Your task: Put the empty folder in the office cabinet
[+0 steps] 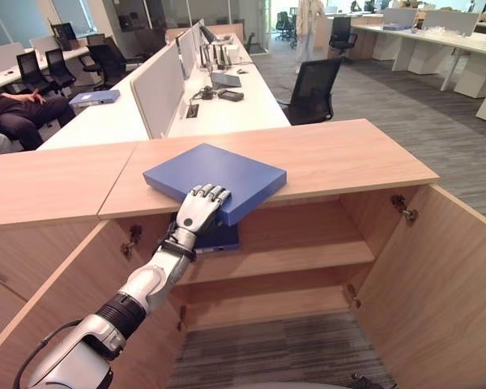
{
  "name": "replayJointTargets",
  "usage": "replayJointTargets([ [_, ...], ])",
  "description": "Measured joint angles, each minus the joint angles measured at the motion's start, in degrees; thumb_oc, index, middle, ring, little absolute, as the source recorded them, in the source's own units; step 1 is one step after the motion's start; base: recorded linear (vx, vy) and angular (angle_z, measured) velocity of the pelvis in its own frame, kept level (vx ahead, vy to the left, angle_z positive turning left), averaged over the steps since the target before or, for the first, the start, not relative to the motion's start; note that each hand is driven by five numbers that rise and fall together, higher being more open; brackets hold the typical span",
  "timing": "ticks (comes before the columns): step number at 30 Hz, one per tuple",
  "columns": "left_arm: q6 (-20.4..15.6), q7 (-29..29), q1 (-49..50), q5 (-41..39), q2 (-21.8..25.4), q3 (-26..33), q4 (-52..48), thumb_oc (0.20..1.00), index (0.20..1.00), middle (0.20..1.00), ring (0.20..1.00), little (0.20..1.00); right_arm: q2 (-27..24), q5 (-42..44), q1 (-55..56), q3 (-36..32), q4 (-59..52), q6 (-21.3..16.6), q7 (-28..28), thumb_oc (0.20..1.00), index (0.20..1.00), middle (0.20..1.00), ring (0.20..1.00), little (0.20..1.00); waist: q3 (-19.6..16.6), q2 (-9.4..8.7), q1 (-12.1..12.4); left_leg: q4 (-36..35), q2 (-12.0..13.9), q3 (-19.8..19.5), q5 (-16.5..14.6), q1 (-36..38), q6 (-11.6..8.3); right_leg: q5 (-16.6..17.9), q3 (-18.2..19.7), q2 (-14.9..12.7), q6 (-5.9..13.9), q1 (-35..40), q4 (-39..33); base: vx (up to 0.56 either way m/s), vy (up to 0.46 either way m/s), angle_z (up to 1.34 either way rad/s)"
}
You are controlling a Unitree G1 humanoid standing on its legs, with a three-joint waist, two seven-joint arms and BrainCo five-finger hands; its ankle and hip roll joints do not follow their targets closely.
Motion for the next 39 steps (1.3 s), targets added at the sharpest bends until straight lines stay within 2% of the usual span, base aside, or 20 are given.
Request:
replayJointTargets([
  [4, -0.1, -0.8, 1.6, -0.1, -0.2, 1.4, -2.0, 0.2, 0.2, 0.2, 0.2, 0.2, -0.2, 0.0, 0.0, -0.4, -0.1, 0.0, 0.0, 1.0, 1.0, 1.0, 1.0, 1.0, -0.2, 0.28, 0.2, 0.0, 0.0, 0.0, 0.0, 0.0, 0.0, 0.0, 0.0, 0.0, 0.0, 0.0, 0.0, 0.0, 0.0, 0.0],
  [7, -2.2, -5.6, 12.6, -1.6, 0.8, 11.1, -19.3, 0.2, 0.2, 0.2, 0.2, 0.2, -0.6, 0.0, 1.1, -2.8, -0.5, 0.1, -0.1, 1.0, 1.0, 1.0, 1.0, 1.0, 0.4, 0.32, 0.1, 0.0, 0.0, 0.0, 0.0, 0.1, -0.03, 0.0, 0.0, 0.0, -0.07, 0.2, 0.0, 0.01, 0.008, 0.0],
  [9, -5.0, -6.8, 14.4, -4.0, 0.9, 11.6, -22.2, 0.2, 0.2, 0.2, 0.2, 0.2, -1.1, -0.1, 2.5, -2.8, -0.3, 1.2, -0.1, 1.0, 1.0, 1.0, 1.0, 1.0, 0.9, 0.33, 2.2, 0.0, 0.0, -0.1, -0.1, 0.6, 0.03, -0.1, -0.2, -0.1, -0.11, 0.7, 0.0, -0.01, 0.006, 0.04],
  [10, -5.9, -8.0, 17.6, -5.1, 0.9, 13.8, -25.2, 0.2, 0.2, 0.2, 0.2, 0.2, -1.2, -0.1, 2.5, -2.9, -0.3, 1.2, -0.1, 1.0, 1.0, 1.0, 1.0, 1.0, 1.3, 0.04, 2.3, 0.0, 0.0, -0.1, -0.4, 0.7, 0.05, -0.2, -0.1, -0.1, -0.1, 0.7, 0.0, 0.0, 0.0, 0.0],
  [11, -7.6, -9.2, 23.0, -9.1, 0.1, 17.9, -29.8, 0.2, 0.2, 0.2, 0.2, 0.2, -1.3, -0.2, 2.9, -4.2, -0.4, 1.2, 0.0, 1.0, 1.0, 1.0, 1.0, 1.0, 1.5, 0.21, 2.0, 0.0, 0.0, -0.1, -0.6, 0.7, 0.23, -0.3, -0.1, 0.0, 0.08, 0.8, 0.0, 0.0, 0.0, 0.0],
  [12, -8.5, -9.9, 24.8, -13.2, -0.1, 18.9, -32.1, 0.2, 0.2, 0.2, 0.2, 0.2, -1.3, -0.2, 3.6, -5.0, -0.5, 1.2, 0.1, 1.0, 1.0, 1.0, 1.0, 1.0, 1.5, 0.25, 2.3, 0.0, -0.1, -0.2, -0.7, 0.7, 0.2, -0.4, -0.2, -0.1, 0.12, 0.8, 0.0, 0.0, 0.0, 0.0],
  [14, -10.5, -11.8, 26.3, -19.6, 0.1, 21.1, -34.5, 0.2, 0.2, 0.2, 0.2, 0.2, -1.5, -0.2, 4.2, -5.4, -0.4, 1.3, 0.2, 1.0, 1.0, 1.0, 1.0, 1.0, 1.5, 0.27, 3.4, 0.0, 0.0, -0.3, -0.9, 0.7, -0.12, -0.4, -0.3, 0.0, 0.05, 0.9, 0.0, -0.01, -0.003, 0.04],
  [18, -12.0, -16.3, 27.0, -34.5, -0.3, 24.8, -39.7, 0.2, 0.2, 0.2, 0.2, 0.2, -1.7, -0.4, 4.0, -5.5, -0.1, 1.2, 1.0, 1.0, 1.0, 1.0, 1.0, 1.0, 1.6, 0.07, 3.3, 0.0, -0.1, -0.7, -0.9, 0.1, -0.12, -0.4, -0.5, -0.1, 0.08, 0.8, 0.0, -0.01, -0.002, 0.03],
  [19, -12.9, -18.6, 27.0, -43.1, -0.1, 25.0, -42.4, 0.2, 0.2, 0.2, 0.2, 0.2, -1.8, -0.4, 4.1, -5.8, -0.1, 1.3, 1.6, 1.0, 1.0, 1.0, 1.0, 1.0, 1.5, -0.08, 3.4, 0.0, -0.1, -0.8, -0.9, 0.1, -0.13, -0.4, -0.6, -0.1, 0.09, 0.8, 0.0, -0.01, -0.002, 0.04],
  [23, -15.1, -26.8, 26.6, -64.6, 1.3, 27.6, -48.4, 0.2, 0.2, 0.2, 0.2, 0.2, -2.1, -0.5, 3.9, -6.5, -0.1, 1.9, 3.7, 1.0, 1.0, 1.0, 1.0, 1.0, 1.6, -0.22, 3.4, 0.0, -0.2, -1.1, -0.8, 0.0, -0.08, -0.5, -0.9, -0.1, 0.16, 0.9, 0.0, -0.01, -0.004, 0.02],
  [26, -13.3, -31.2, 27.1, -78.3, -0.3, 26.3, -48.2, 0.2, 0.2, 0.2, 0.2, 0.2, -2.1, -0.8, 3.4, -6.5, -0.1, 2.4, 4.7, 1.0, 1.0, 1.0, 1.0, 1.0, 1.9, -0.27, 3.4, 0.0, -0.2, -1.3, -0.8, -0.1, -0.03, -0.5, -1.1, -0.1, 0.15, 0.8, 0.0, -0.02, -0.008, 0.03],
  [29, -10.4, -33.4, 28.1, -86.7, -2.6, 24.0, -46.1, 0.2, 0.2, 0.2, 0.2, 0.2, -2.3, -2.2, 2.2, -6.5, -0.1, 2.4, 5.7, 1.0, 1.0, 1.0, 1.0, 1.0, 3.2, -0.24, 3.3, 0.0, -0.2, -1.4, -0.6, 0.1, -0.08, -0.5, -1.1, -0.1, 0.13, 0.8, 0.0, 0.0, 0.0, 0.0],
  [32, -9.1, -34.2, 29.3, -90.7, -3.0, 24.1, -46.0, 0.2, 0.2, 0.2, 0.2, 0.2, -2.3, -2.2, 1.9, -6.4, 0.0, 2.3, 6.5, 1.0, 1.0, 1.0, 1.0, 1.0, 4.1, -0.63, 3.3, 0.3, -0.2, -1.6, -0.2, 0.0, -0.05, -0.5, -1.4, -0.1, 0.1, 0.8, 0.0, -0.01, 0.001, 0.04],
  [39, -8.9, -34.1, 29.4, -92.6, -3.5, 24.5, -44.6, 0.2, 0.2, 0.2, 0.2, 0.2, -2.3, -2.2, 1.8, -6.4, 0.1, 2.3, 6.6, 1.0, 1.0, 1.0, 1.0, 1.0, 4.7, -0.9, 4.0, 0.5, -0.5, -2.0, -0.2, 0.1, -0.05, -0.4, -1.8, -0.1, -0.03, 1.1, 0.0, 0.0, 0.0, 0.02],
])
